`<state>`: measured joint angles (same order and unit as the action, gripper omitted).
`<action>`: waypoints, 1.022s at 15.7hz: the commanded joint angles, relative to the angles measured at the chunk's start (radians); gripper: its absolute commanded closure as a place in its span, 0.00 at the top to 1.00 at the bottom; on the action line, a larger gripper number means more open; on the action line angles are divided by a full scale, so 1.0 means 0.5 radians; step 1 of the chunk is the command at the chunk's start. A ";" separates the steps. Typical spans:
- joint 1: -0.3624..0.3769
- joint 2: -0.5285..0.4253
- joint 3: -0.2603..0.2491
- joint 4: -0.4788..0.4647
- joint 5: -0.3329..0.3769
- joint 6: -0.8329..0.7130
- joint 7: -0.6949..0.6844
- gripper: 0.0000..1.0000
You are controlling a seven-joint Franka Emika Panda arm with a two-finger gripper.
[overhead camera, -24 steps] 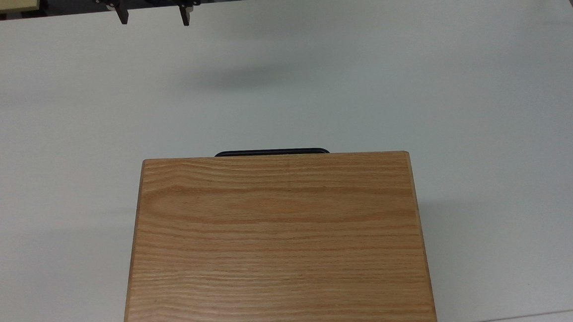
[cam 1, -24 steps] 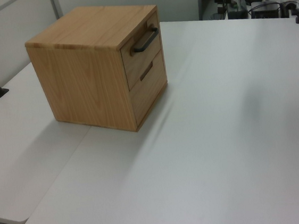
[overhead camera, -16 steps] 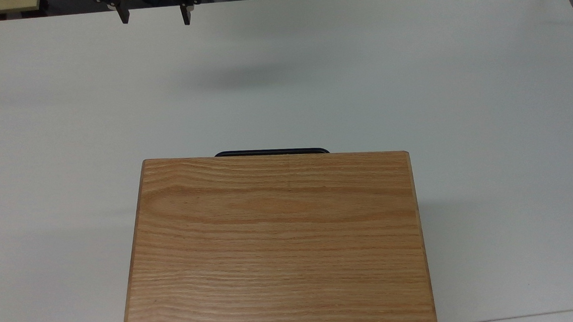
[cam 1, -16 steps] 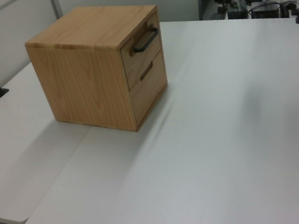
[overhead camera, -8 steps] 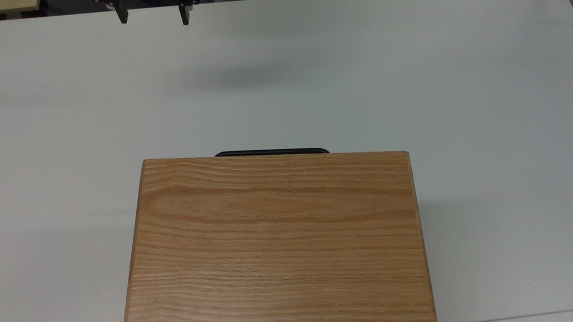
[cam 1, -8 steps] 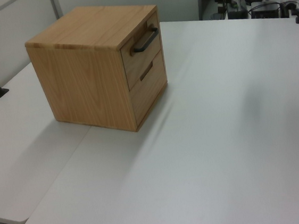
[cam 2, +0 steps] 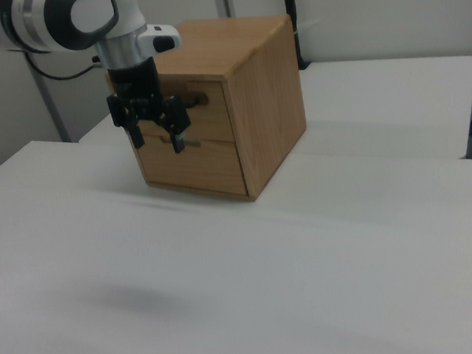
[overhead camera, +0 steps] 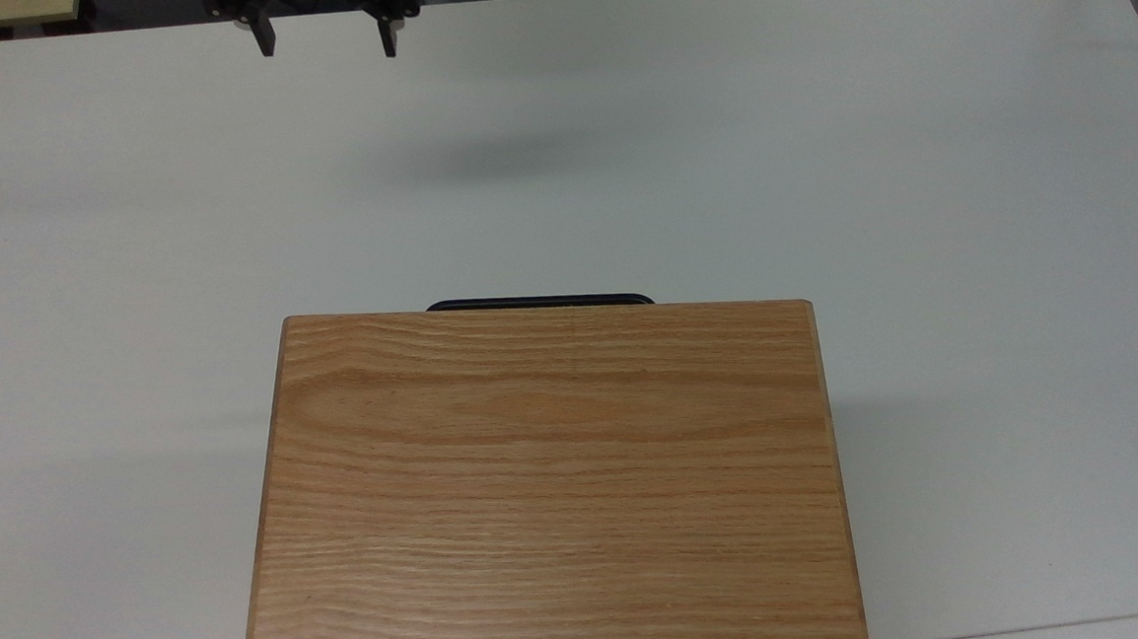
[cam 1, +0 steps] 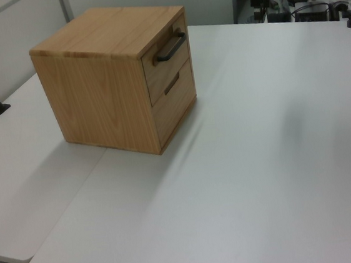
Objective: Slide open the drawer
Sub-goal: 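Move the gripper down toward the black handle of the upper drawer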
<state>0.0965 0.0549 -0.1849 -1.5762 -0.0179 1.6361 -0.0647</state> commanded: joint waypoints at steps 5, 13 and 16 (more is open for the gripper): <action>0.013 0.034 0.023 0.008 0.100 -0.020 0.037 1.00; 0.193 0.169 0.008 0.011 0.235 0.433 0.648 1.00; 0.212 0.188 -0.001 0.020 0.360 0.645 0.978 0.93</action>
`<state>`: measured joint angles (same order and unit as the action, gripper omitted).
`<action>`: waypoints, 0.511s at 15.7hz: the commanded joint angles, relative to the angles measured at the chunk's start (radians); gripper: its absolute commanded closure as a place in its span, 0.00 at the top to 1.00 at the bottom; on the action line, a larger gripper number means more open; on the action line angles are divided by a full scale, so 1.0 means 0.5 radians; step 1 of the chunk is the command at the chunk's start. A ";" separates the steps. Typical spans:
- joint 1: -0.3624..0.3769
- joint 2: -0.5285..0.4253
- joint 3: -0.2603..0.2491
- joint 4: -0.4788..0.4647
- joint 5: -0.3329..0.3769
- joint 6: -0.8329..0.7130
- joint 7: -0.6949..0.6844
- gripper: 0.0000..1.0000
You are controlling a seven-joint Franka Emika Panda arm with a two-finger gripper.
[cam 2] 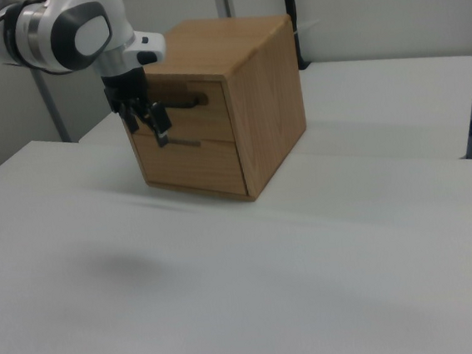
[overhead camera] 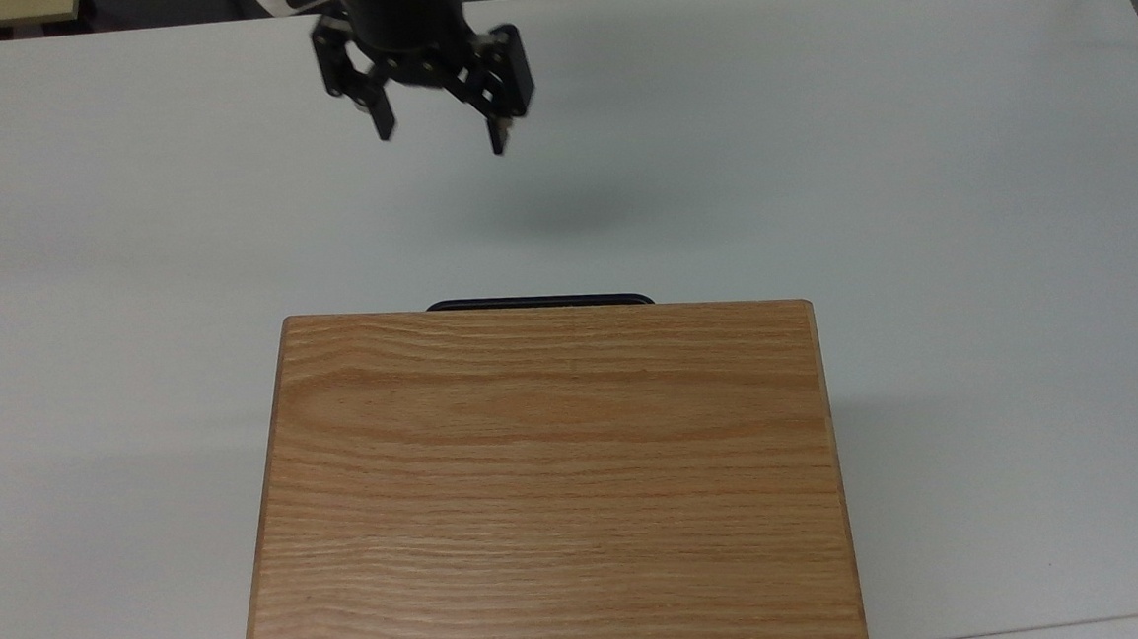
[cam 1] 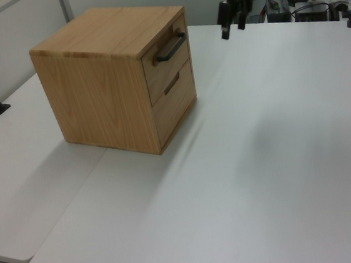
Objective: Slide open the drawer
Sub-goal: 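Move the gripper down toward the black handle of the upper drawer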
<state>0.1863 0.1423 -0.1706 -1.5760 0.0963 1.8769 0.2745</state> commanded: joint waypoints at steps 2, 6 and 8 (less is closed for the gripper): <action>0.032 0.019 -0.030 0.017 0.160 0.280 0.591 0.93; 0.066 0.065 -0.021 0.004 0.252 0.553 1.269 0.83; 0.127 0.138 -0.024 0.007 0.243 0.691 1.585 0.82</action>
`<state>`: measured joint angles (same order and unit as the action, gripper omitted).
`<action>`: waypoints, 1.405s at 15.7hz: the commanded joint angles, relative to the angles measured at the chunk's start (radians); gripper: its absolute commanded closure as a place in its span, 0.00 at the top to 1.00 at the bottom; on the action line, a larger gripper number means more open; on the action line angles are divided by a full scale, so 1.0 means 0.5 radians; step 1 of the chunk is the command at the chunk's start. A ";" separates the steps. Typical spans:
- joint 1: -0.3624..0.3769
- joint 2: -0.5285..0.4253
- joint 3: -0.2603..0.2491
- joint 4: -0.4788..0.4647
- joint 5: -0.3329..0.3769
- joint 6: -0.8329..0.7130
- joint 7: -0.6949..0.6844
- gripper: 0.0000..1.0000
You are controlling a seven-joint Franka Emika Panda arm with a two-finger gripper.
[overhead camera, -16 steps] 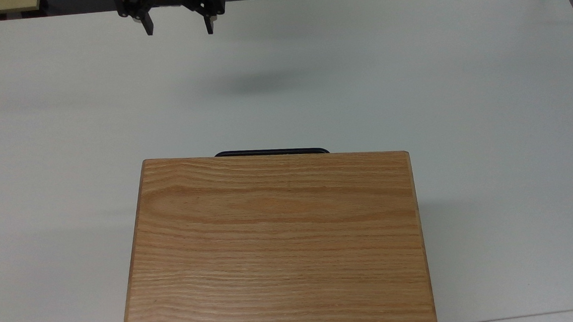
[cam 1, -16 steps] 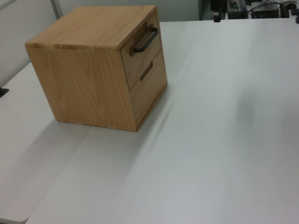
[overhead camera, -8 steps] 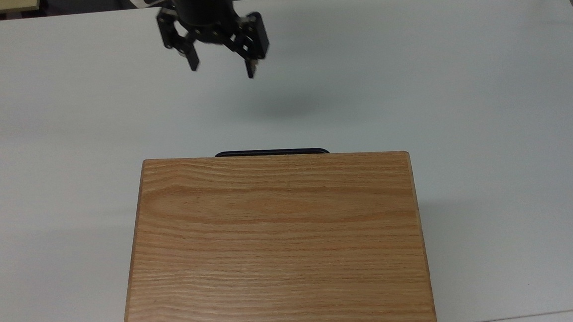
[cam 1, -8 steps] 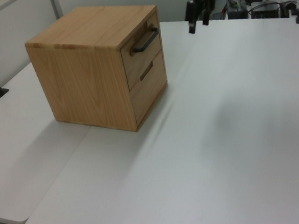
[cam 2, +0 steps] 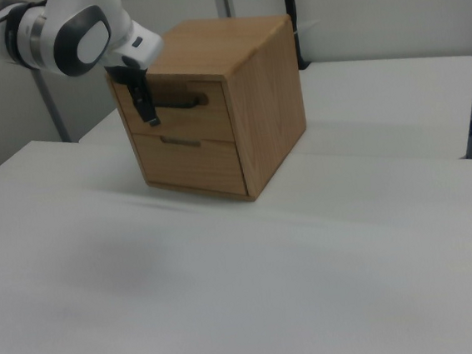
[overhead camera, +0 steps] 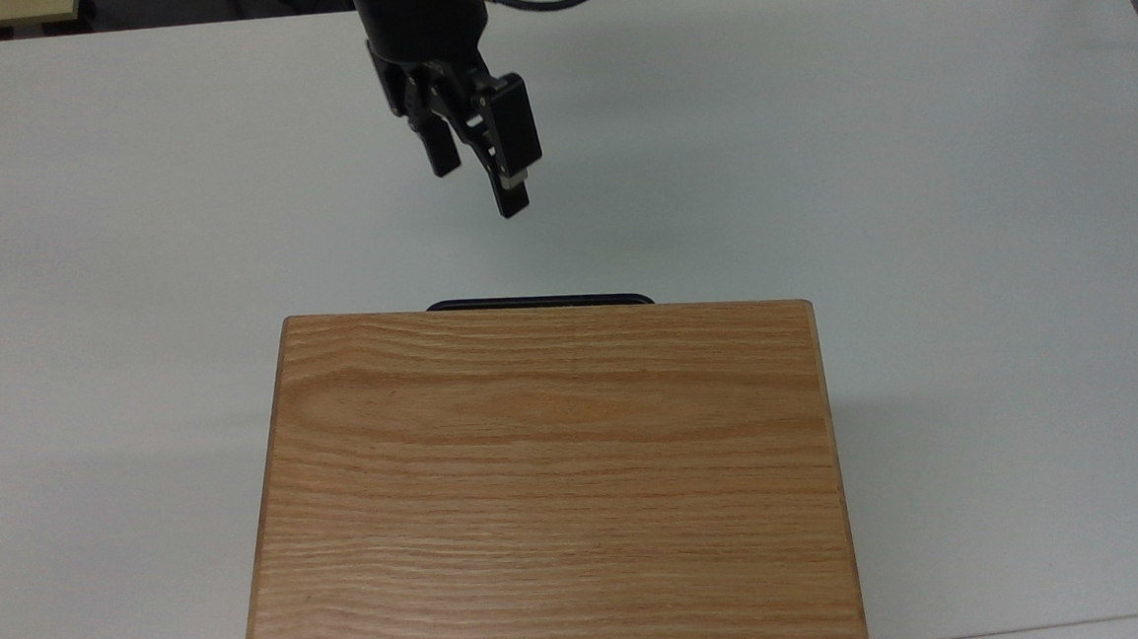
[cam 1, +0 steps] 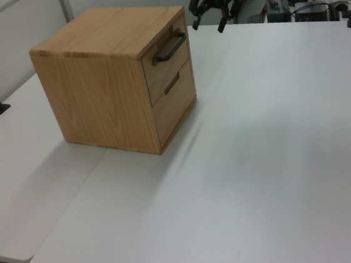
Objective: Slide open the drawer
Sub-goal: 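Move the gripper down toward the black handle of the upper drawer, then close the gripper on the black drawer handle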
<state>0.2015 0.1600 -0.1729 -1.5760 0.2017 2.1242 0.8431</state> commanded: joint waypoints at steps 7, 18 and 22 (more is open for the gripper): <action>0.180 0.321 -0.022 0.013 0.008 0.856 0.885 0.52; 0.174 0.126 -0.019 -0.277 0.008 0.933 0.842 0.00; 0.183 -0.215 -0.007 -0.609 0.017 0.933 0.811 0.00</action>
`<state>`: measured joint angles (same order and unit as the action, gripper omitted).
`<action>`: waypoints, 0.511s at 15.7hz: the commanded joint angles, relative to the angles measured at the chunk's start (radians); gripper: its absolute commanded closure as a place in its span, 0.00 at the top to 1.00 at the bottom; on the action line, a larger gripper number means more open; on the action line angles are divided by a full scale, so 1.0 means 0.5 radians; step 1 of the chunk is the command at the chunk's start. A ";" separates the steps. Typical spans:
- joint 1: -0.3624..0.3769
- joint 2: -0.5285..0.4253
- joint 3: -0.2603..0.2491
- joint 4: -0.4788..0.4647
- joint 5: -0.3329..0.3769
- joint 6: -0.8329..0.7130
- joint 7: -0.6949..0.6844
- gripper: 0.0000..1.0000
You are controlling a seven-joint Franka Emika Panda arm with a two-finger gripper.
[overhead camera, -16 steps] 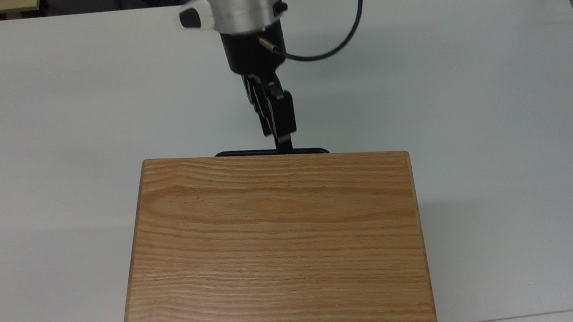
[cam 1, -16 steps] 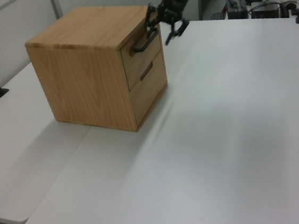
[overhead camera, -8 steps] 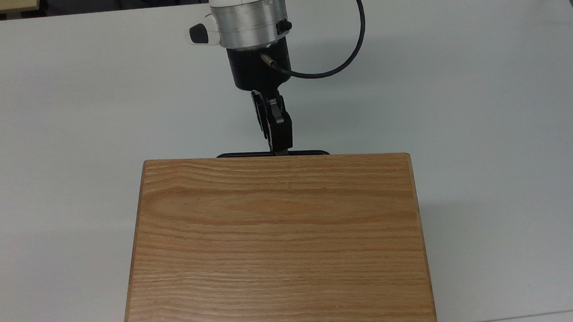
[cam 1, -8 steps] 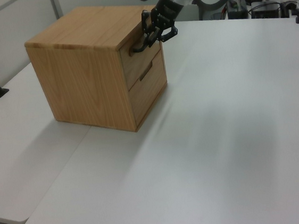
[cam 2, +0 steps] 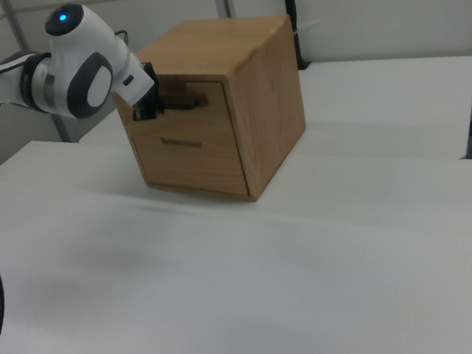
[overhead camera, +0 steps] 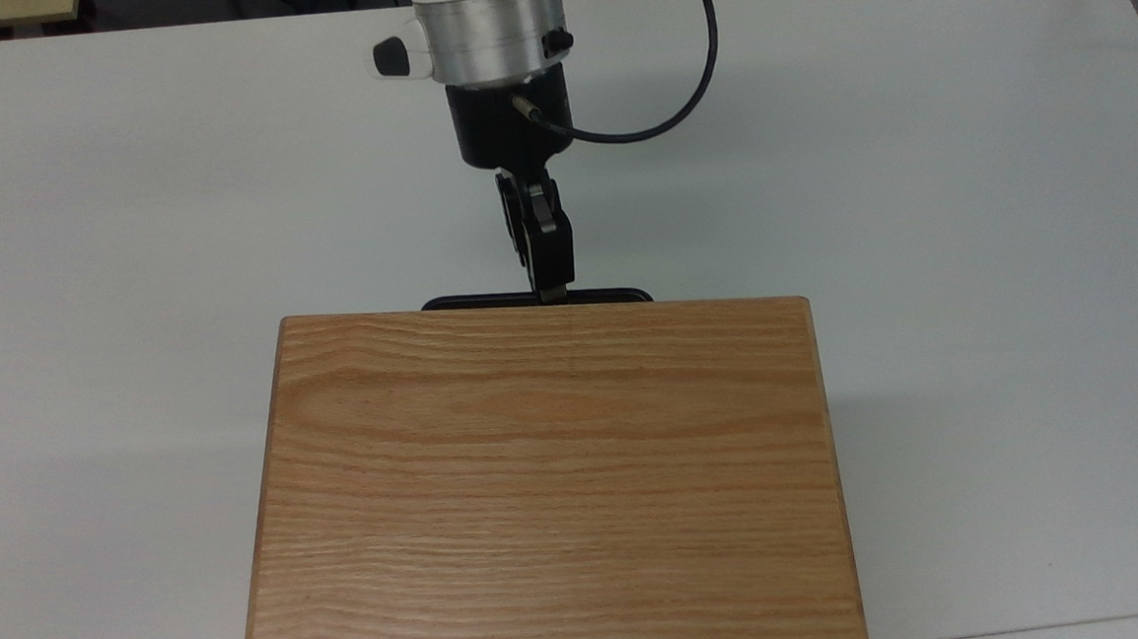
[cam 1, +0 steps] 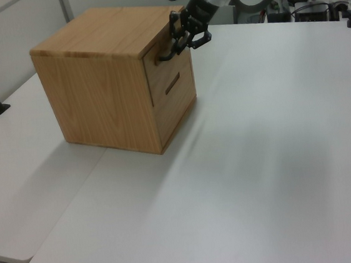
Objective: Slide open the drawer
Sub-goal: 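Pull the handle straight out, sliding the upper drawer open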
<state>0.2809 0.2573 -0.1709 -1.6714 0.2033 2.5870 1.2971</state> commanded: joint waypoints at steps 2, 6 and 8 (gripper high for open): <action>0.027 -0.539 -0.005 -0.562 0.017 0.002 -0.134 0.00; 0.003 -0.793 0.026 -0.832 0.029 -0.050 -0.265 0.00; -0.031 -0.834 0.026 -0.842 0.035 -0.231 -0.321 0.00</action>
<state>0.2842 -0.0395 -0.1609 -2.0145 0.2033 2.5672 1.2401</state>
